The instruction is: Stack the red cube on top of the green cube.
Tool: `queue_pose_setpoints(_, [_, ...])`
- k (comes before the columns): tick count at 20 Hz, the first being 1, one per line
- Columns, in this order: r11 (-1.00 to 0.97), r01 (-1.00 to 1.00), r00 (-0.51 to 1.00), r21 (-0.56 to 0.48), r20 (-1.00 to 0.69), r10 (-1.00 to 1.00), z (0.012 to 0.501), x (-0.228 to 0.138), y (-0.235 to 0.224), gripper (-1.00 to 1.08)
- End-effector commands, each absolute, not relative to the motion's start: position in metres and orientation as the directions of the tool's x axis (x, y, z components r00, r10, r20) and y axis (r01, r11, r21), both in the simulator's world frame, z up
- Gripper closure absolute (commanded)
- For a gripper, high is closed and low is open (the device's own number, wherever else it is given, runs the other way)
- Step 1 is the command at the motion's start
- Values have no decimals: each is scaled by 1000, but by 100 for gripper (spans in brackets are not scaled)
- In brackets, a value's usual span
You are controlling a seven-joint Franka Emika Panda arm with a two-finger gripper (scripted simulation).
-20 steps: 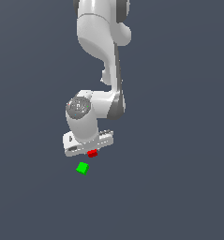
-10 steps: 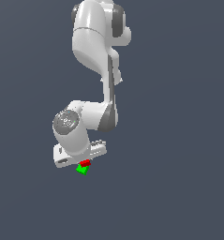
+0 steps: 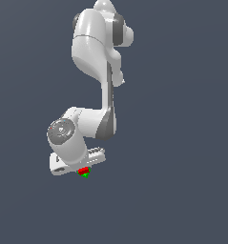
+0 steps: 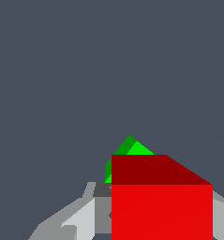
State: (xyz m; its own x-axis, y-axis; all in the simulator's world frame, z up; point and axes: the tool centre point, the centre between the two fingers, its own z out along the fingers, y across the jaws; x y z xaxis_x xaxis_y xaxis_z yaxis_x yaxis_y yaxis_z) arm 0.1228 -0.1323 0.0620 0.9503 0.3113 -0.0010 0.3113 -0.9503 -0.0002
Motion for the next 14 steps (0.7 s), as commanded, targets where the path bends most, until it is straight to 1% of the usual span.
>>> queue_pose_setpoints(1, [-950, 312, 950, 0, 0, 312, 62, 125, -134, 108])
queue_pose_setpoints(4, [-950, 312, 950, 0, 0, 312, 62, 126, -134, 108])
queue_pose_setpoints(5, [-950, 312, 950, 0, 0, 312, 62, 126, -134, -92])
queue_pose_setpoints(14, [-950, 312, 950, 0, 0, 312, 62, 126, -134, -92])
